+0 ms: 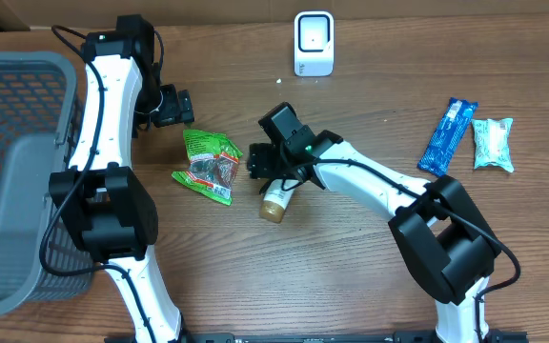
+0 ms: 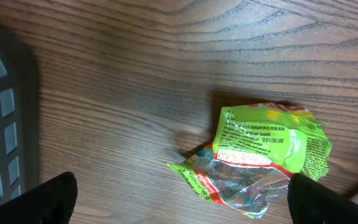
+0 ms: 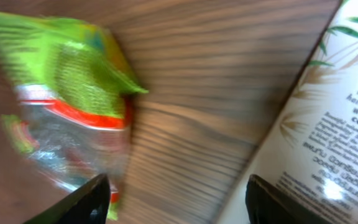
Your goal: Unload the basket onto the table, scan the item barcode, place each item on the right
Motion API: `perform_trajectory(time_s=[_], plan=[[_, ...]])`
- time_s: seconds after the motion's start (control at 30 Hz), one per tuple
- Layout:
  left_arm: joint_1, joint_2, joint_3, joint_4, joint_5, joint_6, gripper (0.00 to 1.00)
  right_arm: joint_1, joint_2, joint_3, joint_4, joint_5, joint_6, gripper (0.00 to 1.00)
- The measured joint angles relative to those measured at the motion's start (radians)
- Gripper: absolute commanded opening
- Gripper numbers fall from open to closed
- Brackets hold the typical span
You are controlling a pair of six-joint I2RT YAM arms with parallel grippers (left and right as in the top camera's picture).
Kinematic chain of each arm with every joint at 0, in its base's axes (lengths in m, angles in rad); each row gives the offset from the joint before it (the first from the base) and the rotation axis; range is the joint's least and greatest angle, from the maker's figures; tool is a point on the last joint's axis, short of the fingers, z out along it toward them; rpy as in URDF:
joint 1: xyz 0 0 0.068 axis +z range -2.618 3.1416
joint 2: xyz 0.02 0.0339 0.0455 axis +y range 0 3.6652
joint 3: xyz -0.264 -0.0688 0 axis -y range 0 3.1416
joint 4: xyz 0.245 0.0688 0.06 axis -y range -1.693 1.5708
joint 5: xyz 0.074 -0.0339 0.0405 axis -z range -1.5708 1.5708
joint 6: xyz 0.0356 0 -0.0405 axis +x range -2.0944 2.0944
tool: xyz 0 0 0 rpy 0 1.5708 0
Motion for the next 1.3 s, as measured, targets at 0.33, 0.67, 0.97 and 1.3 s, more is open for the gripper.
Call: perform_trajectory(time_s=[0.33, 0.67, 0.97, 1.3], plan=[[0.000, 0.000, 0.000, 0.000, 0.000, 0.000, 1.00, -0.011, -0.053, 0.042, -0.184, 0.313, -0.172, 0.79], [0.000, 0.000, 0.000, 0.000, 0.000, 0.000, 0.99, -0.114, -0.053, 0.046, -0.011, -0.016, -0.780, 0.79], [0.000, 0.000, 0.000, 0.000, 0.000, 0.000, 1.00, -0.264, 0.017, 0.047, -0.067, -0.200, -0.797, 0.79], [0.000, 0.000, 0.000, 0.000, 0.000, 0.000, 0.99, -0.284, 0.037, 0.047, -0.074, -0.239, -0.940, 0.75]])
